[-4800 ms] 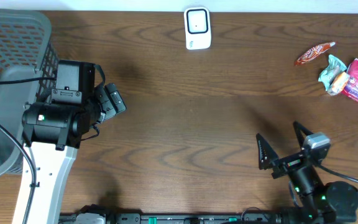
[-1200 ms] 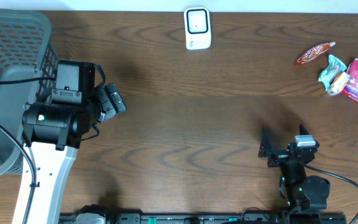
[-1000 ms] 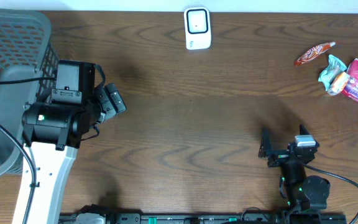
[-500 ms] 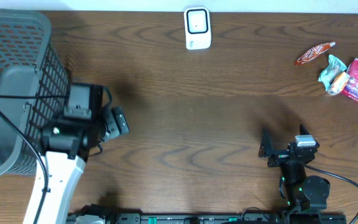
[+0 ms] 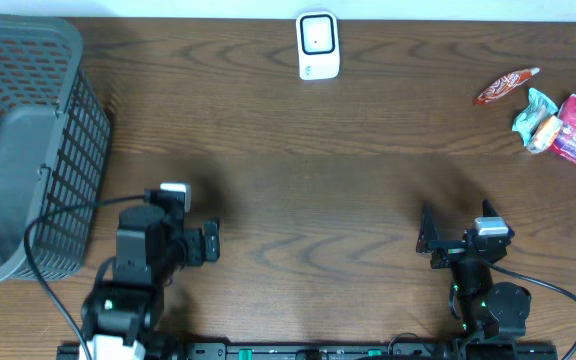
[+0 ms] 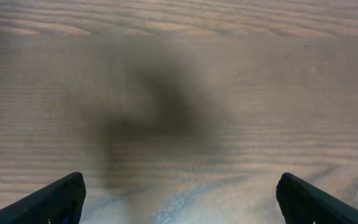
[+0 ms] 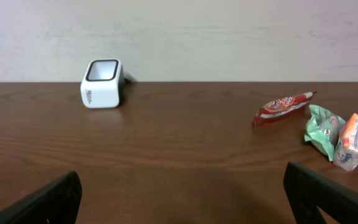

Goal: Scan the item barcode

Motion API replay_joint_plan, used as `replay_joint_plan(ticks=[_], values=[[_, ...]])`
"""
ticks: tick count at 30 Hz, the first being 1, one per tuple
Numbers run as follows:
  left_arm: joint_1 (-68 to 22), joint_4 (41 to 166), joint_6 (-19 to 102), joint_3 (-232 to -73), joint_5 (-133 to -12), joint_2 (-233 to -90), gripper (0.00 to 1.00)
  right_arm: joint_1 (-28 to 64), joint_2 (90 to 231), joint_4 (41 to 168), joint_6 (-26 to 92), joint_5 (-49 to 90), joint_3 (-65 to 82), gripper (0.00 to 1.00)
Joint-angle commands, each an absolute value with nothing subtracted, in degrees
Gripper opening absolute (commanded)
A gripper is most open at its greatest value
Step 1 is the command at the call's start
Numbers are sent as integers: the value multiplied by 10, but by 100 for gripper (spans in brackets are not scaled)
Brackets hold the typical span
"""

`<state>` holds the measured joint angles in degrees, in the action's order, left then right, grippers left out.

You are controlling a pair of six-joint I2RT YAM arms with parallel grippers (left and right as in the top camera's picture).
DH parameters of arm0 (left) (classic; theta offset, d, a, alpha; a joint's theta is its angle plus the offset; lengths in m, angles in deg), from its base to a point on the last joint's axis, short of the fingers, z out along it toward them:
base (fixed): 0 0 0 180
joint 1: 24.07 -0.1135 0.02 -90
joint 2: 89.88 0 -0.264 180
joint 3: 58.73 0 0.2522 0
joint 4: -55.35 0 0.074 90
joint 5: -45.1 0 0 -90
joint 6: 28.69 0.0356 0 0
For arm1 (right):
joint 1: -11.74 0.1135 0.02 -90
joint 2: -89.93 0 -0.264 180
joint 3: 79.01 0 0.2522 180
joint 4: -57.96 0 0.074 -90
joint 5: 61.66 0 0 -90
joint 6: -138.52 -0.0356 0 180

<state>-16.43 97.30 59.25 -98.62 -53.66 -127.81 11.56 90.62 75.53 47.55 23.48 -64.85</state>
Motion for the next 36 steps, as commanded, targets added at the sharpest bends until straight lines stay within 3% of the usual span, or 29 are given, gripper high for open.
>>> replay_joint_plan(ticks=[1,18,29,36], values=[[-167,969,617,-953,-547,-1222,98,118,902,758,477,239,-649,99],[-166,968,617,-869,-548,-950,98,118,902,758,477,239,-649,99],[-191,960,613,-837,-548,-904,98,118,902,758,477,239,-649,99],[-201,843,606,-791,-548,-900,98,118,902,758,477,239,-649,99]])
